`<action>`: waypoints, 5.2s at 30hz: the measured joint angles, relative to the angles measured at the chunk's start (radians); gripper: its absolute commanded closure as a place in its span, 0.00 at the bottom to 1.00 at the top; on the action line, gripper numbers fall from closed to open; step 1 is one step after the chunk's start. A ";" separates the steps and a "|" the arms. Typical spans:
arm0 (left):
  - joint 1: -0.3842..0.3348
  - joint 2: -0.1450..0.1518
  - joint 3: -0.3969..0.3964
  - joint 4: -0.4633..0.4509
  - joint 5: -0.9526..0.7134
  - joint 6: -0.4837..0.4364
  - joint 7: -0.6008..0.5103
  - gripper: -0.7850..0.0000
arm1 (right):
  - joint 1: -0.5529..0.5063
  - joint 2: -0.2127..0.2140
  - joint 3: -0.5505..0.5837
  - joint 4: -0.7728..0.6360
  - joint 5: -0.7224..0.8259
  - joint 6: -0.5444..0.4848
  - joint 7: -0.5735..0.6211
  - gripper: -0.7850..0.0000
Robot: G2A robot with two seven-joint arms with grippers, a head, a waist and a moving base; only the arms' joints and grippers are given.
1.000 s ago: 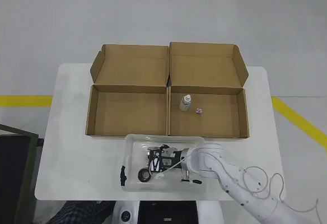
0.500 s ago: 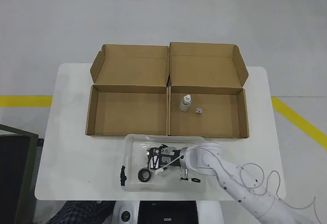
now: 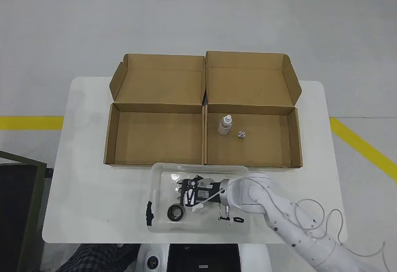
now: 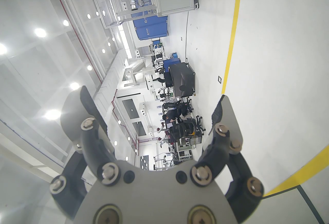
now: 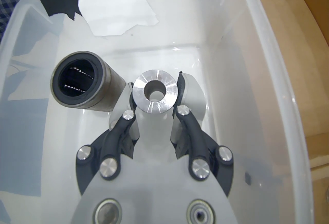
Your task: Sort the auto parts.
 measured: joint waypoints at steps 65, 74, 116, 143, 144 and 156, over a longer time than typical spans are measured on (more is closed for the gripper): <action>0.000 0.000 0.000 0.000 0.000 0.000 0.000 0.00 | -0.091 0.050 0.350 -0.169 0.624 -0.019 -0.132 1.00; 0.000 0.000 0.000 0.000 0.000 0.000 0.000 0.00 | -0.091 0.050 0.350 -0.169 0.624 -0.019 -0.132 1.00; 0.000 0.000 0.000 0.000 0.000 0.000 0.000 0.00 | 0.330 -0.100 -0.015 0.201 0.335 0.496 0.134 1.00; 0.000 0.000 0.000 0.000 0.000 0.000 0.000 0.00 | 0.421 -0.190 -0.084 0.359 0.327 0.522 0.243 0.61; 0.000 0.000 0.000 0.000 0.000 0.000 0.000 0.00 | 0.421 -0.191 -0.082 0.359 0.327 0.521 0.246 0.60; 0.000 0.000 0.000 0.000 0.000 0.000 0.000 0.00 | 0.335 -0.168 -0.021 0.131 0.254 0.441 0.244 0.53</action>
